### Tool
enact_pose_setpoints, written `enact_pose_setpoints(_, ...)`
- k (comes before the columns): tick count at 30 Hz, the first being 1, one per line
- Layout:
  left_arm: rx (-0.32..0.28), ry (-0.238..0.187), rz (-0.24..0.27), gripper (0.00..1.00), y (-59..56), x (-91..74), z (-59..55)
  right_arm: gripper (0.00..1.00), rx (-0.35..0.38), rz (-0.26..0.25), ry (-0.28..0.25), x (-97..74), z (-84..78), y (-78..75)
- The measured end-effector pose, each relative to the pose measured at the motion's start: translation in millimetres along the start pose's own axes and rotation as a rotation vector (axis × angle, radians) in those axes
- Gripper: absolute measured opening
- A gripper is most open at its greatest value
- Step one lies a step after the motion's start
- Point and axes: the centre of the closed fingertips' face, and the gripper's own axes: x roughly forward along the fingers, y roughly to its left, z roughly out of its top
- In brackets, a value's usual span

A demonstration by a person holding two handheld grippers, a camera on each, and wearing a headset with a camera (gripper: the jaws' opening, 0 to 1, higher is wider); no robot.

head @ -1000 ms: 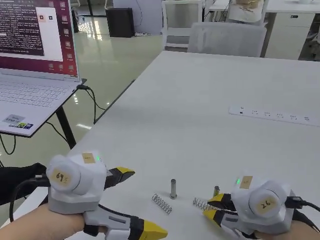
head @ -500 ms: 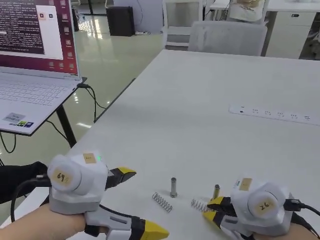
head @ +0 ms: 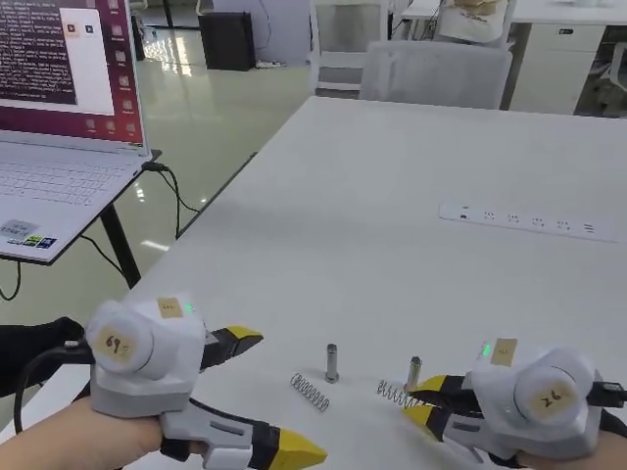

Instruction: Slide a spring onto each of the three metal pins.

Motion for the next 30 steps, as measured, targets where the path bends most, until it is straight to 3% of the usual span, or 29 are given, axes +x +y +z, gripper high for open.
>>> enact_pose_setpoints(5, 0.001, 0.000, -0.002, 0.93, -1.0, 1.7, 2.0, 0.08, -0.012, 0.003, -0.006, -13.5, 0.2, -1.7)
enact_pose_setpoints(12, 0.006, -0.032, -0.011, 0.90, -12.6, 4.6, 12.9, 0.08, -0.066, 0.033, 0.005, -25.0, -1.6, 3.6)
enact_pose_setpoints(18, 0.009, -0.017, -0.043, 0.87, -20.3, 7.0, 8.4, 0.07, -0.108, 0.072, -0.007, -28.0, -0.9, 11.1)
enact_pose_setpoints(21, 0.004, -0.009, -0.073, 0.82, -25.9, 7.6, 7.2, 0.07, -0.148, 0.092, -0.003, -29.7, -1.2, 16.1)
enact_pose_setpoints(30, 0.021, -0.003, -0.165, 0.61, -43.8, 18.4, 13.7, 0.07, -0.177, 0.118, -0.010, -36.1, 3.4, 23.0)
